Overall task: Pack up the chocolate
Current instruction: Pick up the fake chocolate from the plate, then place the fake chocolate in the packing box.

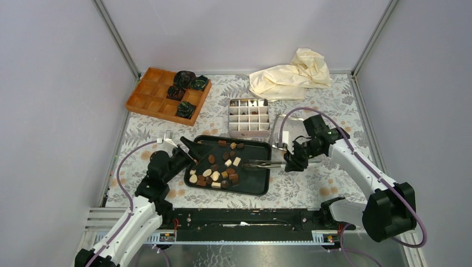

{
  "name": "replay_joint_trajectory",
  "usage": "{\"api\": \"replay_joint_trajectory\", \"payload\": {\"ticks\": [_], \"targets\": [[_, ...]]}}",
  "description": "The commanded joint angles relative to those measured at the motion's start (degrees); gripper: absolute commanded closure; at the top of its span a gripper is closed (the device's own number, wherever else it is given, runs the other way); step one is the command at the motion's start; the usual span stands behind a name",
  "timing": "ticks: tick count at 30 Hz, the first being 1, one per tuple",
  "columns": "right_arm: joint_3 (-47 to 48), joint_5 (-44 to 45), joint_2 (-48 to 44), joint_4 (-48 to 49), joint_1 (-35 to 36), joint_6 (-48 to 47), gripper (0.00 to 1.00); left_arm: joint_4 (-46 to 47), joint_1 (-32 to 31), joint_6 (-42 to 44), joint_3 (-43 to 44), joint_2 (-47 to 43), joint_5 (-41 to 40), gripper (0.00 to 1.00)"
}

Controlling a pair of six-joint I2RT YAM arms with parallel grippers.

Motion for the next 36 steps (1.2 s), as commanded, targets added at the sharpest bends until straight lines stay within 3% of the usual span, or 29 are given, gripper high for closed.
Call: {"api": "replay_joint_trajectory", "payload": {"ticks": [1, 11, 15, 24, 36], "targets": [[3.7, -9.83, -1.99, 0.95, -4.27, 6.64, 1.0, 4.49, 0.38, -0.66, -1.21, -1.33, 0.82, 0.08], [15.76, -14.48, 6.02, 6.25, -15.99, 25.71, 1.0, 5.02, 0.35, -0.89, -1.61, -1.54, 1.09, 0.08], [19.13, -10.43, 9.66, 9.65, -17.65, 30.82, 1.0, 5.71, 0.35, -1.46, -2.38, -1.91, 1.42, 0.08], [24.13, 0.06, 16.56, 13.62, -17.64, 35.1, 1.0, 5.76, 0.35, -1.93, -3.11, -3.03, 0.91, 0.08], [29.7, 3.36, 25.27, 13.99, -17.6, 36.22, 0.97, 8.07, 0.35, -1.64, -2.76, -0.03, 1.55, 0.08]]}}
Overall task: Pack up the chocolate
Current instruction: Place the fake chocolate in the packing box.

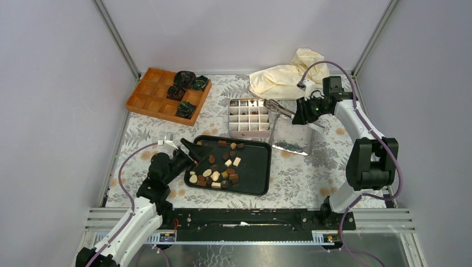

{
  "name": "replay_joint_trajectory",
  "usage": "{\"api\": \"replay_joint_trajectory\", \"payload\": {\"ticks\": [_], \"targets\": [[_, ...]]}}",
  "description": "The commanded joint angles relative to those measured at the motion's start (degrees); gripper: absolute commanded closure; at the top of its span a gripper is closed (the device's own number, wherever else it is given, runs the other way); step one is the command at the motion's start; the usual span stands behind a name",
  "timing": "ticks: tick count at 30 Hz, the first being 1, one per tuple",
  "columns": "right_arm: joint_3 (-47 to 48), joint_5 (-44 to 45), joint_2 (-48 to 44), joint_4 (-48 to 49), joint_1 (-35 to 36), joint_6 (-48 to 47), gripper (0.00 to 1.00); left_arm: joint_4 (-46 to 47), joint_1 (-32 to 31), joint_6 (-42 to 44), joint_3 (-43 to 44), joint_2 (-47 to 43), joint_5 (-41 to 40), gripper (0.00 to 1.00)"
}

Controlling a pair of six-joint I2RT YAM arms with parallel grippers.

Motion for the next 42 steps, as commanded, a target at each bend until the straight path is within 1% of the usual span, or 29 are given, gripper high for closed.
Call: {"api": "replay_joint_trajectory", "payload": {"ticks": [1, 7, 20, 32, 42], "targets": [[4.68, 0.56, 1.71, 1.38, 0.11, 0.77, 0.97, 4.85, 0.35, -0.05, -0.11, 0.35, 1.15, 0.08], [5.68, 0.18, 3.31, 0.6, 0.22, 0.5, 0.95, 5.45, 0.37, 0.08, -0.19, 1.1, 1.09, 0.08], [5.04, -2.13, 3.45, -0.02, 1.2, -0.37, 0.94, 8.12, 0.35, 0.21, -0.01, 4.13, 1.7, 0.08], [5.38, -0.64, 4.62, -0.33, 2.74, -0.38, 0.91, 8.03, 0.35, 0.48, 0.19, 4.39, 1.72, 0.08], [5.96, 0.78, 5.38, -0.31, 3.59, -0.05, 0.78, 7.78, 0.35, 0.48, 0.32, 4.29, 1.64, 0.08]]}}
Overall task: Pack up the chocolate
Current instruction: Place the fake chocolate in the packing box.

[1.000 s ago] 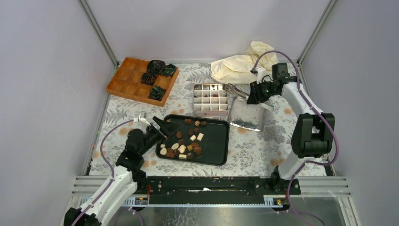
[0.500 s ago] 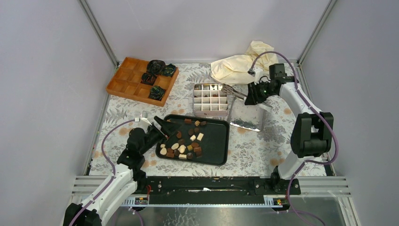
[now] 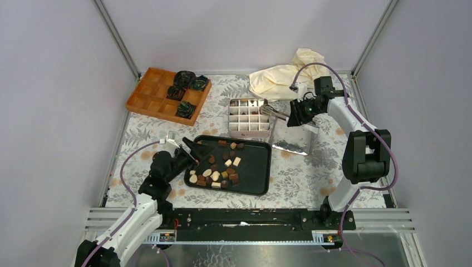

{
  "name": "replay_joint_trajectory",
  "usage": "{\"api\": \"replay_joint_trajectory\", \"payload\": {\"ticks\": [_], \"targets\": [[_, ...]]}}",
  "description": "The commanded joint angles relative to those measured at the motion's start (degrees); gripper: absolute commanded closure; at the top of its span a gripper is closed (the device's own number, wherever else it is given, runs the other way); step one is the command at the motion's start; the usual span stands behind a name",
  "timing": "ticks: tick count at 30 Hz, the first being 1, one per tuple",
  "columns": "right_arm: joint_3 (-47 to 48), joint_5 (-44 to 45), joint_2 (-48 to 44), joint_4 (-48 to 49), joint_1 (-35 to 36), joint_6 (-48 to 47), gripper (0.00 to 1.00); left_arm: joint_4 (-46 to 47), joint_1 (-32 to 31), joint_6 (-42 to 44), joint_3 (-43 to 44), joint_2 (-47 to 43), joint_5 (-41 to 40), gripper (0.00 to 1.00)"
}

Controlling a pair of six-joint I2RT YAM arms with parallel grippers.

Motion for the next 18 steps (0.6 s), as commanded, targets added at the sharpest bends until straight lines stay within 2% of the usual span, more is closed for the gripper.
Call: {"api": "replay_joint_trajectory", "payload": {"ticks": [1, 6, 18], "targets": [[3.04, -0.27, -0.34, 0.69, 0.72, -0.14, 0.77, 3.72, 0.35, 0.53, 0.36, -0.08, 0.74, 0.08], [2.77, -0.09, -0.68, 0.95, 0.72, 0.11, 0.7, 3.11, 0.35, 0.93, 0.96, 0.1, 0.69, 0.08], [1.59, -0.48, -2.66, 1.57, 0.69, 0.56, 0.62, 2.57, 0.39, 1.33, 1.59, 0.37, 0.79, 0.08]]}}
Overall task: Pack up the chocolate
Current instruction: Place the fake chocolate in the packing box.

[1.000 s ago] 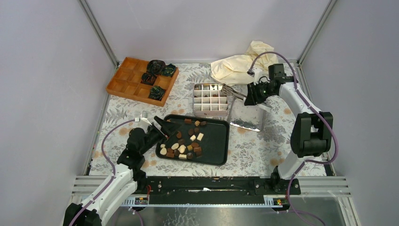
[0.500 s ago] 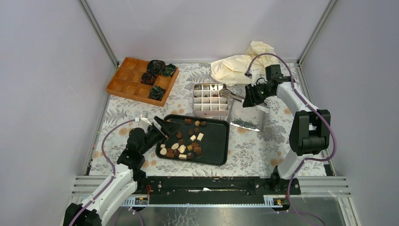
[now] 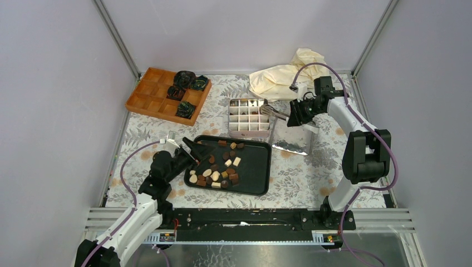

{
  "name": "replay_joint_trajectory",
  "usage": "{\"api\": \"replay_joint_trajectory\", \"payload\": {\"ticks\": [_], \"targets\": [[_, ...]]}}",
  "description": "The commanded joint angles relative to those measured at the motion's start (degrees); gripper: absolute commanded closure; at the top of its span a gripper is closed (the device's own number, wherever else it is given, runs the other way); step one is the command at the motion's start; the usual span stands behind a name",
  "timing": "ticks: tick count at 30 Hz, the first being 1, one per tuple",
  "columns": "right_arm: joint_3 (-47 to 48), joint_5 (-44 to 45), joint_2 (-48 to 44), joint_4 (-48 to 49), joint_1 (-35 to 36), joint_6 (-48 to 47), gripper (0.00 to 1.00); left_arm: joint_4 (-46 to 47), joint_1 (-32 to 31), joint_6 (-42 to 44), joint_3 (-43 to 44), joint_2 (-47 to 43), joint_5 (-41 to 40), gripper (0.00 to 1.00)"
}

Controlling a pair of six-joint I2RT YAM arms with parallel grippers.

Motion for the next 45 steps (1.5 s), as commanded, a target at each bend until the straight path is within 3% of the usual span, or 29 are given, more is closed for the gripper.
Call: {"api": "replay_joint_trajectory", "payload": {"ticks": [1, 17, 33, 38, 45], "targets": [[1.5, -0.86, -2.8, 1.57, 0.55, 0.5, 0.61, 2.6, 0.35, 1.34, 1.62, 0.11, 0.76, 0.08], [0.51, -1.25, -5.54, 1.66, 0.5, 0.46, 0.55, 1.97, 0.35, 1.59, 1.94, -0.37, 0.86, 0.08], [-9.2, -17.24, -20.2, 0.18, 0.56, -8.74, 0.55, -2.53, 0.35, 3.84, 3.93, -1.88, 0.14, 0.08], [-11.16, -22.5, -23.28, -3.29, 0.56, -15.96, 0.55, -4.2, 0.35, 4.81, 4.78, -2.63, -0.37, 0.08], [-12.66, -29.0, -23.47, -18.36, 1.01, -38.18, 0.55, -6.53, 0.35, 6.1, 5.9, -3.32, -1.24, 0.08]]}}
